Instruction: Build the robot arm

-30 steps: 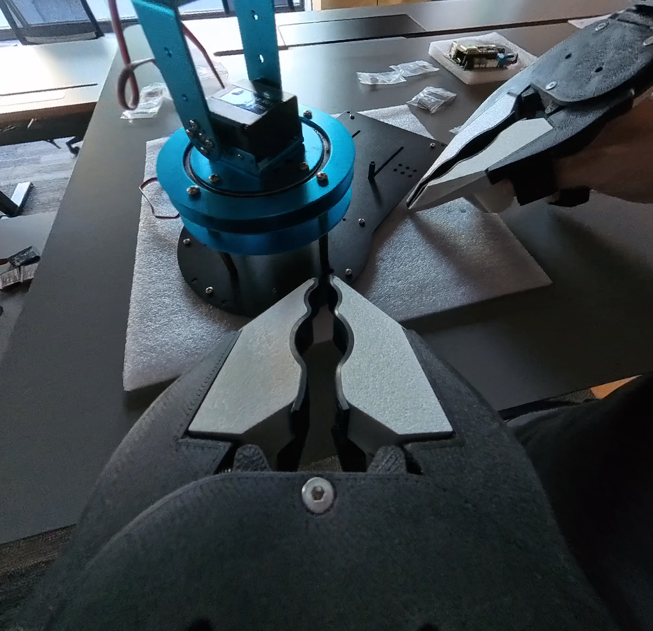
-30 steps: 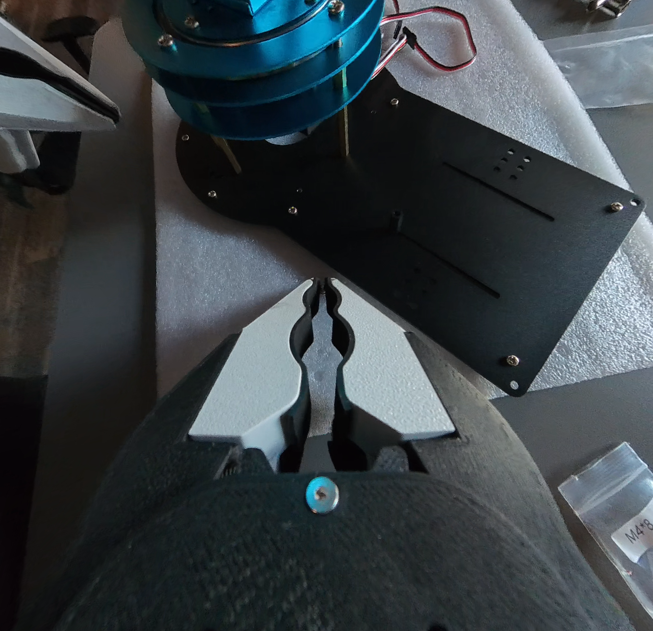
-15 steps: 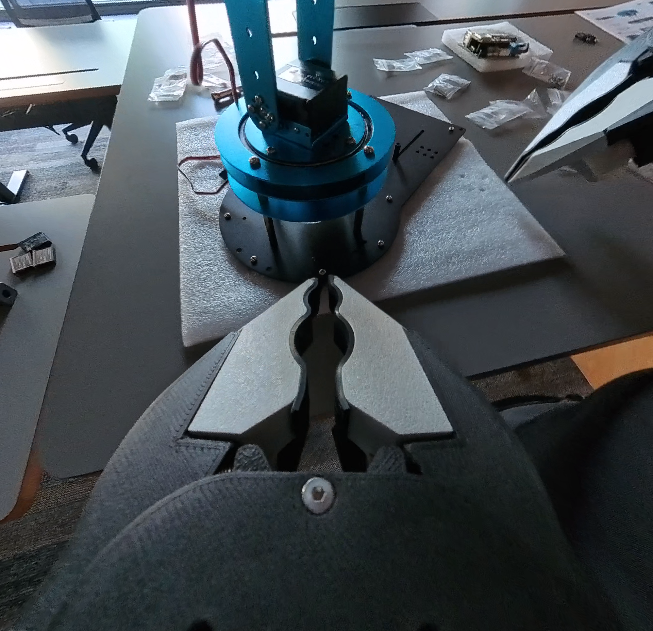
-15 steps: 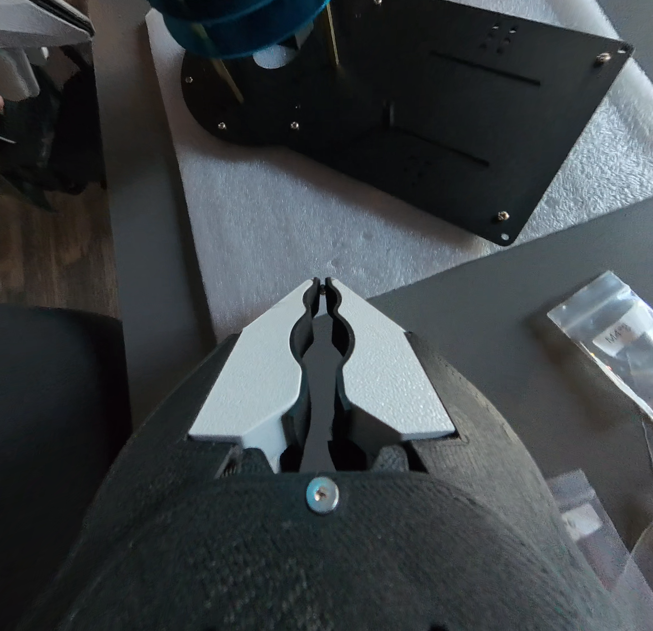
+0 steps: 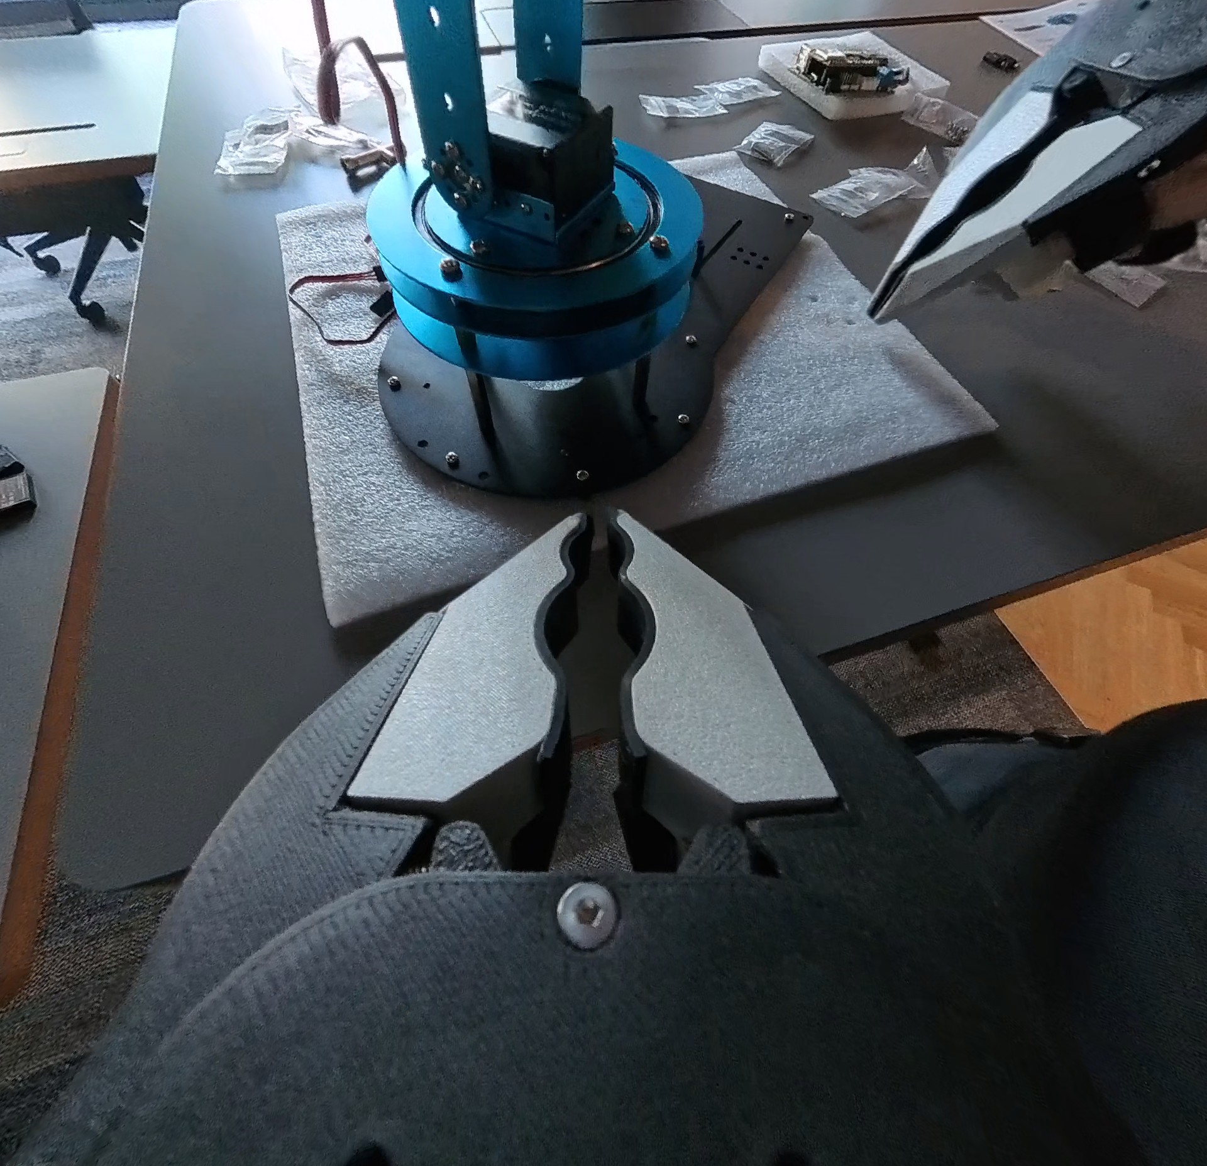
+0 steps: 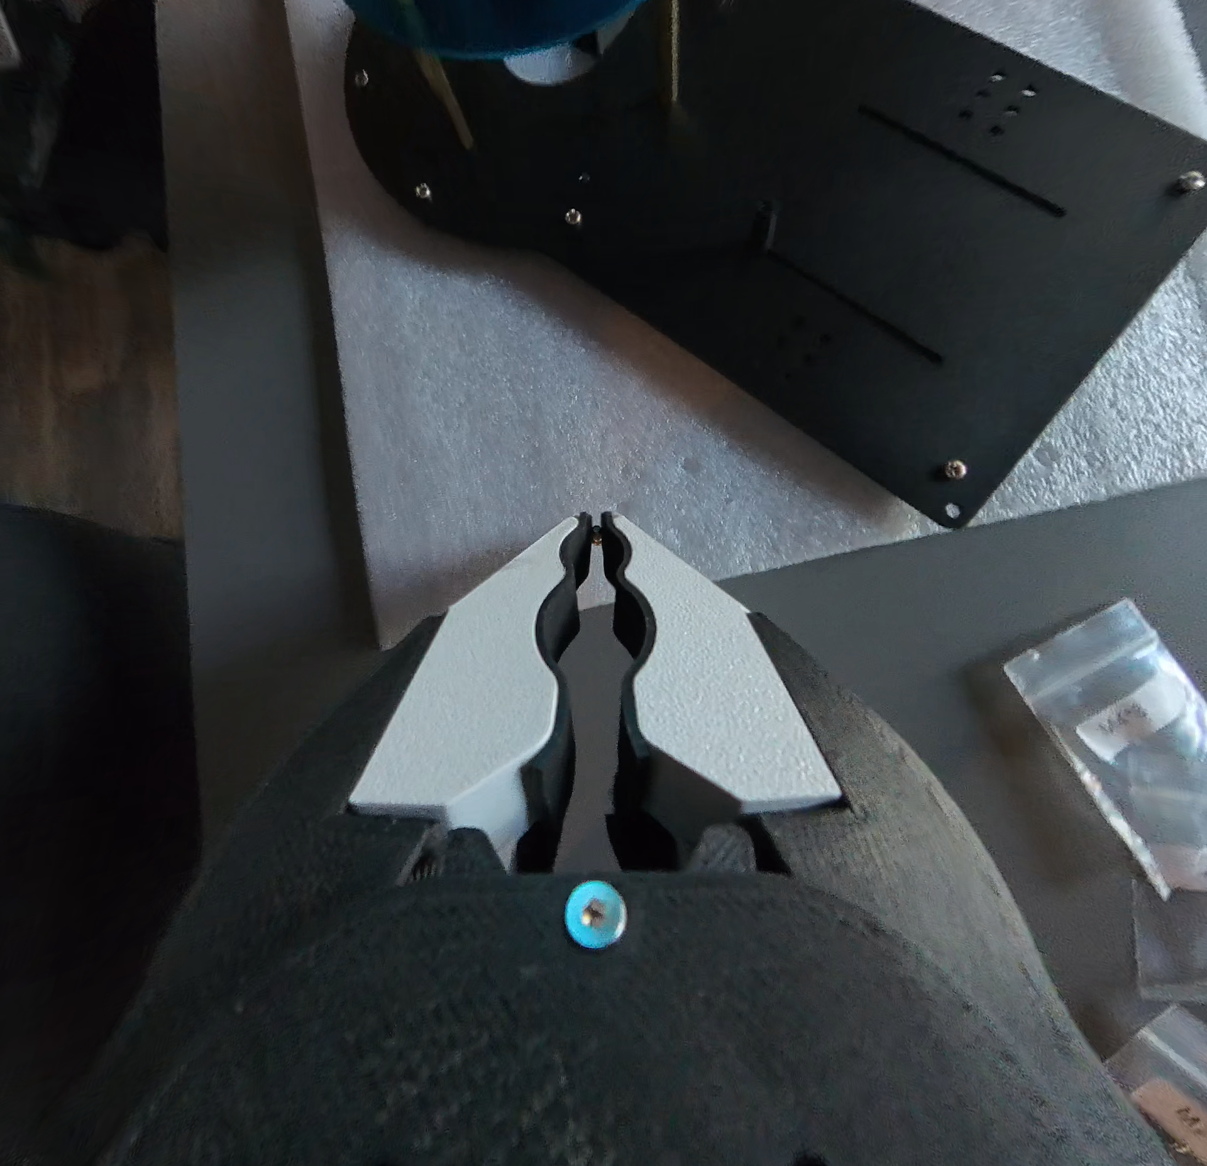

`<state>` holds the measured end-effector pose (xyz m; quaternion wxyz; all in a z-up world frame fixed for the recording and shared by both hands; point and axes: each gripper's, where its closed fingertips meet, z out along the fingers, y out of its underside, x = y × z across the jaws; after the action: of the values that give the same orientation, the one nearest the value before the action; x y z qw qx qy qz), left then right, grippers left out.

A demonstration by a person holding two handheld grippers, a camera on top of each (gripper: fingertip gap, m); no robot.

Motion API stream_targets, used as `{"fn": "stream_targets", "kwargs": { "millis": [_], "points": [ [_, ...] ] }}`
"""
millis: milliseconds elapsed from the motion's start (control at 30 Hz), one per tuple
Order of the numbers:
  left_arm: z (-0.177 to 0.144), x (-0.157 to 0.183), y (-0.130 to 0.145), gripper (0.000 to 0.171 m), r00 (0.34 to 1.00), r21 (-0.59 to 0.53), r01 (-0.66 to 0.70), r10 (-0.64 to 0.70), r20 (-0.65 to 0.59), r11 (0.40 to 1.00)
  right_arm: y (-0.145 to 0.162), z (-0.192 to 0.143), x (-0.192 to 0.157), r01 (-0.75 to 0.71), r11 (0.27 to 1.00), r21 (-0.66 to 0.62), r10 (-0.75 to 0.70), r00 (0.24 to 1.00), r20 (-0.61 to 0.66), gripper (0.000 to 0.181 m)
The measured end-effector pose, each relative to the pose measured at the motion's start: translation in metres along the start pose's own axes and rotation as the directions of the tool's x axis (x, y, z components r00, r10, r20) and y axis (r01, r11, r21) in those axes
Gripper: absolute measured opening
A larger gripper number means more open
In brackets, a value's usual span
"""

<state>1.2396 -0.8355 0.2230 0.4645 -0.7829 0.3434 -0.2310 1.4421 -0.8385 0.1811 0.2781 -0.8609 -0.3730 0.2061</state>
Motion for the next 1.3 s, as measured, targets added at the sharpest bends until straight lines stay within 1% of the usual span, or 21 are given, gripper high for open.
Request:
{"fn": "stream_targets", "kwargs": {
  "millis": [67, 100, 167, 200, 333, 433, 533, 600, 667, 733, 833, 867, 900, 967, 1000, 1067, 1133, 1167, 1200, 1233, 1300],
  "points": [
    [-0.003, 0.004, 0.003, 0.003, 1.000, 0.001, 0.009, -0.009, 0.007, 1.000, 0.003, 0.007, 0.001, 0.031, 0.998, -0.051, -0.030, 0.999, 0.015, 0.004],
    [-0.004, 0.006, 0.004, 0.003, 1.000, 0.002, 0.015, -0.015, 0.011, 1.000, 0.002, 0.007, 0.001, 0.048, 0.997, -0.053, -0.047, 0.999, 0.028, 0.004],
    [-0.007, 0.010, 0.006, 0.003, 0.999, 0.004, 0.026, -0.026, 0.025, 1.000, -0.002, 0.004, 0.002, 0.080, 0.996, -0.024, -0.079, 0.996, 0.047, 0.017],
    [-0.008, 0.012, 0.006, 0.003, 0.999, 0.007, 0.031, -0.031, 0.034, 1.000, -0.003, 0.002, 0.003, 0.091, 0.996, -0.006, -0.090, 0.995, 0.052, 0.019],
    [-0.014, 0.024, 0.006, 0.003, 0.994, 0.019, 0.067, -0.068, 0.081, 0.998, -0.008, -0.019, 0.002, 0.124, 0.987, 0.102, -0.134, 0.986, 0.095, 0.019],
    [-0.018, 0.034, 0.005, 0.003, 0.990, 0.022, 0.091, -0.093, 0.110, 0.996, -0.010, -0.035, 0.015, 0.075, 0.982, 0.175, -0.086, 0.994, 0.060, 0.019],
    [-0.019, 0.038, -0.001, 0.005, 0.988, 0.030, 0.096, -0.099, 0.115, 0.995, -0.018, -0.049, 0.012, 0.062, 0.950, 0.306, -0.078, 0.996, 0.041, 0.019],
    [-0.021, 0.031, -0.011, 0.013, 0.988, 0.054, 0.093, -0.099, 0.122, 0.994, -0.023, -0.056, 0.006, 0.119, 0.921, 0.370, -0.128, 0.992, -0.001, 0.019],
    [-0.024, 0.020, -0.032, 0.028, 0.990, 0.109, 0.074, -0.086, 0.111, 0.991, -0.029, -0.057, 0.006, 0.142, 0.906, 0.399, -0.137, 0.990, -0.042, 0.019],
    [-0.024, 0.004, -0.056, 0.051, 0.994, 0.171, 0.042, -0.058, 0.090, 0.984, -0.041, -0.052, 0.006, 0.113, 0.897, 0.427, -0.109, 0.993, -0.034, 0.020],
    [-0.012, -0.021, -0.094, 0.074, 1.000, 0.264, 0.002, -0.004, 0.009, 0.965, -0.066, -0.031, 0.025, 0.052, 0.876, 0.480, -0.024, 0.998, -0.064, 0.021],
    [-0.007, -0.028, -0.107, 0.080, 1.000, 0.288, 0.008, 0.000, -0.027, 0.958, -0.071, -0.018, 0.031, 0.049, 0.882, 0.469, -0.015, 0.997, -0.076, 0.023],
    [-0.004, -0.033, -0.121, 0.082, 0.998, 0.315, 0.017, 0.005, -0.069, 0.949, -0.073, -0.004, 0.034, 0.049, 0.901, 0.431, -0.019, 0.997, -0.074, 0.023],
    [-0.002, -0.043, -0.144, 0.081, 0.991, 0.376, 0.018, 0.032, -0.126, 0.926, -0.077, 0.017, 0.040, 0.048, 0.930, 0.366, -0.015, 0.996, -0.093, 0.025],
    [-0.001, -0.049, -0.151, 0.080, 0.988, 0.396, 0.009, 0.051, -0.143, 0.918, -0.080, 0.023, 0.042, 0.057, 0.934, 0.354, -0.020, 0.994, -0.109, 0.025],
    [0.001, -0.058, -0.157, 0.078, 0.980, 0.403, -0.008, 0.089, -0.181, 0.915, -0.079, 0.032, 0.050, 0.048, 0.950, 0.308, 0.000, 0.988, -0.156, 0.024],
    [0.003, -0.067, -0.155, 0.077, 0.967, 0.391, -0.012, 0.111, -0.231, 0.920, -0.078, 0.039, 0.048, 0.026, 0.958, 0.285, 0.014, 0.990, -0.138, 0.019],
    [0.004, -0.071, -0.154, 0.077, 0.958, 0.389, -0.012, 0.122, -0.259, 0.921, -0.078, 0.042, 0.050, 0.014, 0.961, 0.275, 0.026, 0.990, -0.141, 0.016],
    [0.005, -0.075, -0.154, 0.075, 0.951, 0.389, -0.013, 0.132, -0.280, 0.921, -0.074, 0.047, 0.050, 0.008, 0.969, 0.247, 0.028, 0.989, -0.142, 0.006],
    [0.006, -0.079, -0.154, 0.074, 0.944, 0.390, -0.012, 0.139, -0.298, 0.921, -0.076, 0.046, 0.049, 0.003, 0.969, 0.248, 0.034, 0.989, -0.146, 0.006],
    [0.008, -0.084, -0.154, 0.072, 0.931, 0.384, -0.008, 0.147, -0.334, 0.923, -0.082, 0.032, 0.043, 0.004, 0.960, 0.280, 0.048, 0.983, -0.178, 0.005]
  ]
}}
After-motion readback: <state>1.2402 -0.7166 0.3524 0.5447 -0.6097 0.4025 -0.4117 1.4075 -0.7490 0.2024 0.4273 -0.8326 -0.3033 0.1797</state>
